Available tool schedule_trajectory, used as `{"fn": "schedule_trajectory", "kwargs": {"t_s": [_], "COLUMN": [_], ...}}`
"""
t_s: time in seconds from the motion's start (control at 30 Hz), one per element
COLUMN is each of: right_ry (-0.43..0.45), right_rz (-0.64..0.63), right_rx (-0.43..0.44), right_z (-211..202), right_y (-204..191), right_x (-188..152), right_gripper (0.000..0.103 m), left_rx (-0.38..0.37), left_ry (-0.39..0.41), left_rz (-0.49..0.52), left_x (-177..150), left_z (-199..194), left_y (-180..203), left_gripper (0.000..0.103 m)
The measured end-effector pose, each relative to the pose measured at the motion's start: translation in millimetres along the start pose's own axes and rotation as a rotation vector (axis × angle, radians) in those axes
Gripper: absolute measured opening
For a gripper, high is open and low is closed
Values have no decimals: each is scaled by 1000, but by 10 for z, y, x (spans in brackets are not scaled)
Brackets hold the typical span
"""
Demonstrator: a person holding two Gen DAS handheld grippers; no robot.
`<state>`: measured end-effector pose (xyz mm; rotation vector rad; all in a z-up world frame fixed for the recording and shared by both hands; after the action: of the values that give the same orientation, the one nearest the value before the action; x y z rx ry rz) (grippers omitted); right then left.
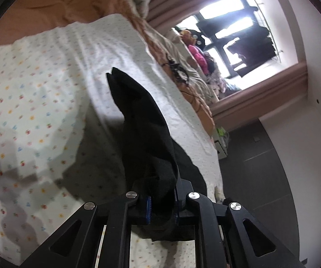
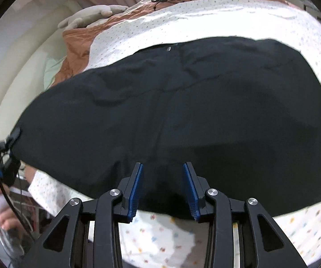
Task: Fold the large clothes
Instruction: 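Lift the hem end with the left tool and fold it toward the collar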
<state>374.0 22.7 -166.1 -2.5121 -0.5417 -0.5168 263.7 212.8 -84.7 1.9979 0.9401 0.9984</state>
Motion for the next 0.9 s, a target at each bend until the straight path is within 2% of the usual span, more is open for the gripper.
{"fn": "schedule_trajectory", "kwargs": {"t_s": [0.07, 0.2, 0.3, 0.47, 0.57, 0.73, 0.9], "right_ry": [6, -37, -45, -40, -44, 75, 154], "right_rz": [-12, 2, 53, 49, 80, 112, 161], "right_rx": [-5, -29, -9, 14, 66, 74, 69], "right_z": [24, 261, 434, 438, 322, -137, -529], "right_y": [-11, 55, 145, 169, 248, 432, 729], "right_x": [-82, -301, -416, -412, -410, -374, -381], "right_gripper": [37, 33, 32, 32, 32, 32, 32], "left_rx": [-12, -27, -24, -26, -35, -59, -76], "left_ry": [-2, -10, -32, -46, -49, -67, -105], "left_rz": [14, 52, 81, 130, 178, 239, 305], "left_x": [11, 11, -48, -97, -126, -220, -422], "left_z": [39, 122, 220, 330, 369, 473, 693], "left_y": [116, 368, 519, 779, 1005, 1373, 1742], "left_gripper": [13, 12, 12, 12, 12, 12, 12]}}
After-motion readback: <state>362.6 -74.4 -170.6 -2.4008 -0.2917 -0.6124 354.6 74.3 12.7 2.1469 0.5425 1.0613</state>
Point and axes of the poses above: each gripper's, at about its wrist camera, not at the fingertips, and z roughly the way its jaws point, y to its right, x to its top, the point moved 6 cm from there along z, roughly the way its jaws point, and after that the axes turned 4 degrees about -z, right-handed, at the moved point
